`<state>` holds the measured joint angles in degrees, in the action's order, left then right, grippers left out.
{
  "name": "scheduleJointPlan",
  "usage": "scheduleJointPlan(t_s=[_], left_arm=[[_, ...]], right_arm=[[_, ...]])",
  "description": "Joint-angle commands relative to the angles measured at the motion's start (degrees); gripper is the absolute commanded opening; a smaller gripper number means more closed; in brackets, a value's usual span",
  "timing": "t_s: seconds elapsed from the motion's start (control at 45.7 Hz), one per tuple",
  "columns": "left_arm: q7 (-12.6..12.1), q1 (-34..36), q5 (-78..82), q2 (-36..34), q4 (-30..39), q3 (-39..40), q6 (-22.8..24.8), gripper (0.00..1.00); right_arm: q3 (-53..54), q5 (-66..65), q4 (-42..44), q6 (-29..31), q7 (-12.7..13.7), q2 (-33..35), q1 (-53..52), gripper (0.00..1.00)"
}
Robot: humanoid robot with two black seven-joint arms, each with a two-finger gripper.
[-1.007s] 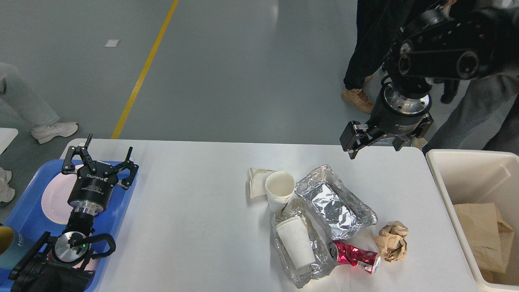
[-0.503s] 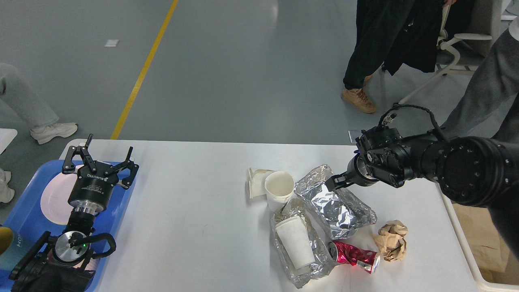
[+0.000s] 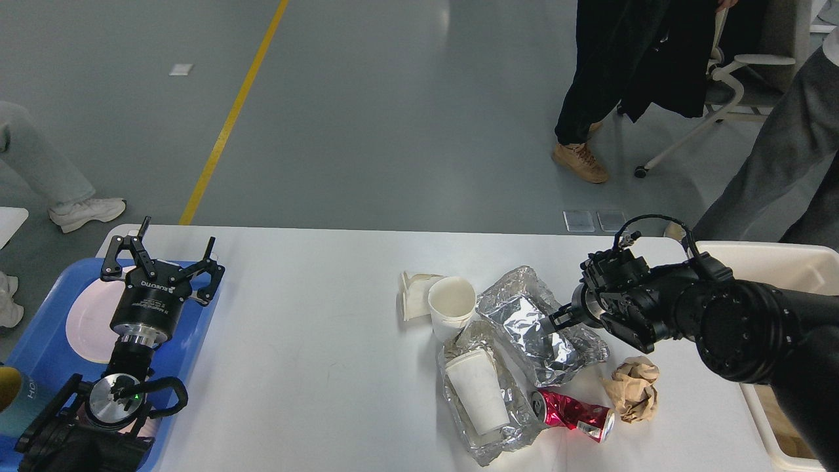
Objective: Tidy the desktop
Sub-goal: 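Move the right gripper over the silver foil bag and lower, then grasp the silver foil bag with the right gripper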
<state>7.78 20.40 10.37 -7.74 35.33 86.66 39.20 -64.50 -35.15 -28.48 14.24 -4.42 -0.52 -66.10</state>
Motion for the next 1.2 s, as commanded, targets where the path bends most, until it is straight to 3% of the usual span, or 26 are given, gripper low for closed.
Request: scheduleJointPlan(t_s=[0.0,0.109,0.153,0.263,0.35,0.547,0.766,0.897,1.182], left_arm=[[0.0,0.0,0.0,0.0,0.0,0.0,0.0,0.96],[0.0,0.0,0.0,-0.1,0.0,0.0,0.0,0.96],[0.0,0.0,0.0,0.0,0.0,0.0,0.0,0.96],[0.0,0.0,0.0,-0.1,0.0,0.0,0.0,0.96],[0.0,0.0,0.0,0.0,0.0,0.0,0.0,0.96],[0.0,0.0,0.0,-0.1,0.0,0.0,0.0,0.96],[0.0,0.0,0.0,0.0,0.0,0.0,0.0,0.96],[0.0,0.0,0.0,0.0,0.0,0.0,0.0,0.96],[0.0,0.0,0.0,0.0,0.0,0.0,0.0,0.96]], right_arm=[[0.2,0.3,0.3,-0.4,0.1,-0.2,0.8,0.96],[0.3,0.5,0.3,-3.1,0.3,-0.4,1.5,0.94],[0.4,0.6,0.3,-3.5,0.3,-0.4,2.0,0.87],[0.5,0.7,0.3,-4.1,0.4,-0.3,2.9,0.64],[0.5,0.7,0.4,-4.1,1.5,-0.3,3.3,0.53],[0.9,0.9,0.0,-3.5,3.5,-0.3,3.4,0.0],[0.9,4.1,-0.3,-2.7,4.7,-0.3,3.1,0.0],[1.3,6.7,-0.4,-2.7,6.8,-0.3,3.0,0.0],[3.0,9.8,-0.4,-1.6,7.1,0.2,2.5,0.0]])
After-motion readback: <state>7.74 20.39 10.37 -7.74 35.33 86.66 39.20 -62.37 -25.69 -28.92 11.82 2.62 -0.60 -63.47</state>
